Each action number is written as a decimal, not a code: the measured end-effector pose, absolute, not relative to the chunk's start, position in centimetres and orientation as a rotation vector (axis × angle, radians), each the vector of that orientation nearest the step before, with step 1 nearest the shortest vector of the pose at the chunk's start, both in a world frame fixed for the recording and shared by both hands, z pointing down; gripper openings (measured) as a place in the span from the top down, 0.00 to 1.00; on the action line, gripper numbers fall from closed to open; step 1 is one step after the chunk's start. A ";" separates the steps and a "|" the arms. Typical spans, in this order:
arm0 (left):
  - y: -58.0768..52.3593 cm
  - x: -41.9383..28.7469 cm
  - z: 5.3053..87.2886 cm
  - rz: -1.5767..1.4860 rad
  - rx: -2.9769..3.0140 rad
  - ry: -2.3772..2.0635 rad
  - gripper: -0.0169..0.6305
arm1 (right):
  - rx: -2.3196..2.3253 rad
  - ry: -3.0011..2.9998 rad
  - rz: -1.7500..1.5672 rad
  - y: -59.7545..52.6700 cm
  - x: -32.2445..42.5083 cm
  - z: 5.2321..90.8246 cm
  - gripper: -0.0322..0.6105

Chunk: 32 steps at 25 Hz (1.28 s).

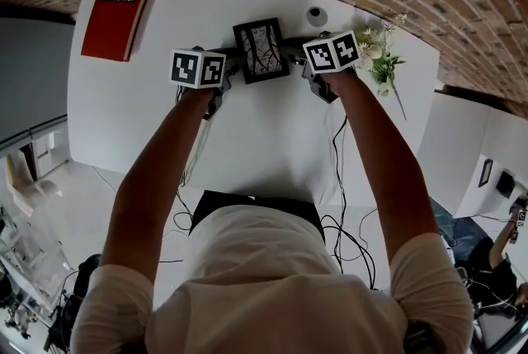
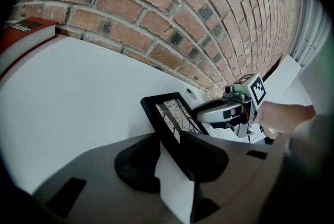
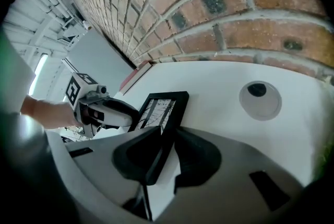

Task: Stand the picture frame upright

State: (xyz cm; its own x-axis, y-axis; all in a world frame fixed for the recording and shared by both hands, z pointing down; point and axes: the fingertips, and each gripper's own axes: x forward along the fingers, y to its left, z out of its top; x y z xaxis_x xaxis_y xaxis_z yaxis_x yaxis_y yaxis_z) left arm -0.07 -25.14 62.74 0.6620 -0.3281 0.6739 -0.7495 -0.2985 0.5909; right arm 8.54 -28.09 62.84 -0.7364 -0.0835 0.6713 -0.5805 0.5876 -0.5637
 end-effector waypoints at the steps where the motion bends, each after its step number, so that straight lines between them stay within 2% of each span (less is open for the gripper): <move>1: -25.2 0.0 62.9 0.547 1.886 -0.853 0.80 | 0.523 -2.215 1.097 -28.1 8.6 62.9 0.85; 3: -25.3 0.0 62.9 0.545 1.868 -0.864 0.83 | 0.520 -2.209 1.128 -28.1 8.6 62.9 0.85; 19: -25.9 0.3 61.4 0.605 1.949 -0.843 0.86 | 0.571 -2.248 1.139 -27.8 9.4 61.9 0.85; 32: -28.0 0.2 58.0 0.633 2.076 -0.862 0.87 | 0.666 -2.350 1.047 -28.3 9.9 58.6 0.89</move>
